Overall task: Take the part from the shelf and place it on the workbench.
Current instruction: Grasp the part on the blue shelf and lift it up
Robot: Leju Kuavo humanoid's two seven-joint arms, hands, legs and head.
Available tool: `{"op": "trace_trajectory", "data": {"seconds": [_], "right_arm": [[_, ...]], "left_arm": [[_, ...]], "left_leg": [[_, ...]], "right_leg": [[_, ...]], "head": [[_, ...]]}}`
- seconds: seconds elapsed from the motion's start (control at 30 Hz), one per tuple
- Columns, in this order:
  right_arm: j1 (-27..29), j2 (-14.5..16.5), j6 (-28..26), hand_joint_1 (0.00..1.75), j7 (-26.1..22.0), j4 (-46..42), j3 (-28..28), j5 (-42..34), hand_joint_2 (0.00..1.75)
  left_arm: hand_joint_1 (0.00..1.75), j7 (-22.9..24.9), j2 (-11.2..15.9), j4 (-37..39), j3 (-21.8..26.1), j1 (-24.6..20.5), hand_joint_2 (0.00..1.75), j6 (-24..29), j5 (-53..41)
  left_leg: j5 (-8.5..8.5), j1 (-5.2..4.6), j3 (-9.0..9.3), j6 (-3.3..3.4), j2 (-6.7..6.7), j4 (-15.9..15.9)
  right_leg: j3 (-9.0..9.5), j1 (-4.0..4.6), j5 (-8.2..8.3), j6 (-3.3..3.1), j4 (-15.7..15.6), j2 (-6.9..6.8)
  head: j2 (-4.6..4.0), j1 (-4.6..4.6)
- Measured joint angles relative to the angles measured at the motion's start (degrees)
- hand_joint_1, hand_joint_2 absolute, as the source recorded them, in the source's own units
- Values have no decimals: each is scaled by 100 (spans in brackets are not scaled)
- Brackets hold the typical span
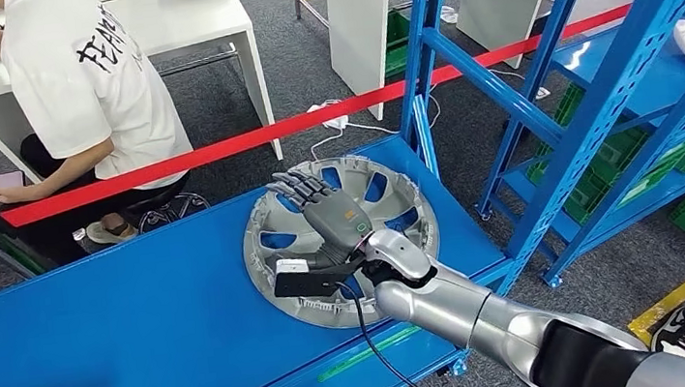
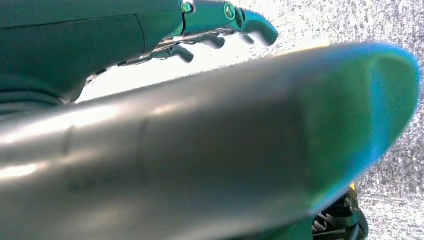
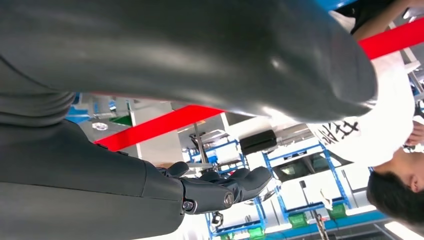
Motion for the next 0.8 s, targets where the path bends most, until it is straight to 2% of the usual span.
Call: {"op": "trace_trajectory", "data": {"seconds": [0.03, 0.1, 0.13, 0.17, 0.27, 0.33, 0.37, 0.4, 0.47, 0.5, 0.53, 0.57, 0.6, 0.67, 0.7, 0.73, 0.8], "right_arm": [[9, 0, 0, 0, 7, 0, 0, 4, 0], [5, 0, 1, 0, 24, 1, 0, 9, 0], [-1, 1, 2, 0, 31, 1, 0, 11, 0], [-9, 2, 3, 0, 35, 2, 0, 14, 0], [-16, 3, 5, 0, 44, 2, 0, 23, 0], [-17, 3, 7, 0, 41, 2, 0, 25, 0], [-19, 4, 7, 0, 37, 2, 0, 25, 0], [-19, 4, 7, 0, 33, 2, 0, 25, 0], [-13, 4, 9, 0, 32, 3, 0, 25, 0], [-6, 4, 11, 0, 32, 3, 1, 25, 0], [1, 4, 13, 0, 32, 4, 1, 25, 0], [6, 4, 15, 0, 32, 4, 2, 25, 0], [8, 4, 16, 0, 32, 4, 2, 25, 0], [1, 4, 17, 0, 33, 4, 2, 25, 0], [-5, 4, 17, 0, 32, 4, 1, 25, 0], [-9, 5, 17, 0, 32, 4, 1, 25, 0], [-12, 8, 17, 0, 31, 4, 1, 25, 0]], "left_arm": [[0, 1, -2, 0, 0, 0, 0, 1, 2], [0, -1, -9, 0, 0, -2, 0, 2, 13], [0, -3, -14, -1, 0, -3, 0, 2, 17], [0, -5, -16, -1, 0, -5, 0, 3, 22], [0, -7, -19, 0, 0, -6, 0, 3, 33], [0, -7, -21, -1, 0, -5, 0, 3, 34], [0, -8, -20, -1, 0, -5, 0, 3, 35], [0, -8, -20, -1, 0, -5, 0, 3, 36], [0, -8, -20, 0, 0, -2, 0, 3, 37], [0, -7, -20, 0, 1, 3, 0, 3, 37], [0, -7, -20, 0, 1, 8, 0, 3, 37], [0, -7, -19, -1, 2, 10, 0, 3, 37], [0, -7, -18, -1, 2, 9, 0, 4, 37], [0, -9, -17, -2, 2, 0, 0, 5, 37], [0, -9, -20, -1, 1, -3, 0, 5, 37], [0, -9, -22, -1, 1, -4, 0, 5, 37], [0, -8, -25, -1, 2, -2, 0, 5, 37]], "left_leg": [[-1, -1, -9, -2, 0, 17], [-8, -1, -21, -17, 0, 53], [-12, -11, -29, -34, -1, 68], [-13, -18, -38, -57, -4, 78], [20, -24, -53, -149, -10, 54], [-24, -17, -90, -218, -10, 99], [-140, -15, -160, -249, -11, 253], [-324, -9, -284, -276, -11, 538], [-724, 0, -603, -311, -12, 1308], [-819, 4, -709, -321, -12, 1585], [-802, 7, -715, -326, -12, 1654], [-683, 11, -606, -324, -12, 1495], [-496, 17, -397, -319, -11, 1132], [-243, 13, 16, -283, -16, 352], [-193, 8, 119, -253, -19, 130], [-192, -4, 145, -216, -23, 46], [-143, -11, 123, -125, -22, 32]], "right_leg": [[130, 0, 145, -11, -229, -1], [569, 4, 463, -53, -1039, -7], [727, 16, 544, -73, -1337, -10], [807, 29, 575, -94, -1507, -10], [780, 61, 608, -159, -1545, 1], [772, 35, 659, -233, -1584, -7], [766, 17, 684, -268, -1605, -11], [757, 4, 705, -296, -1619, -17], [719, 2, 726, -317, -1618, -22], [701, 2, 736, -317, -1615, -23], [688, 0, 745, -312, -1610, -24], [679, -3, 753, -304, -1602, -23], [674, -7, 758, -294, -1591, -22], [658, 1, 763, -252, -1560, -18], [646, 9, 771, -220, -1550, -15], [634, 17, 784, -182, -1550, -13], [619, 13, 818, -106, -1569, -7]], "head": [[0, 1], [0, 3], [0, 1], [0, 3], [0, 9], [0, 4], [0, -2], [0, -9], [0, -17], [0, -18], [0, -18], [0, -18], [0, -18], [0, -16], [0, -12], [0, -10], [0, -8]]}}
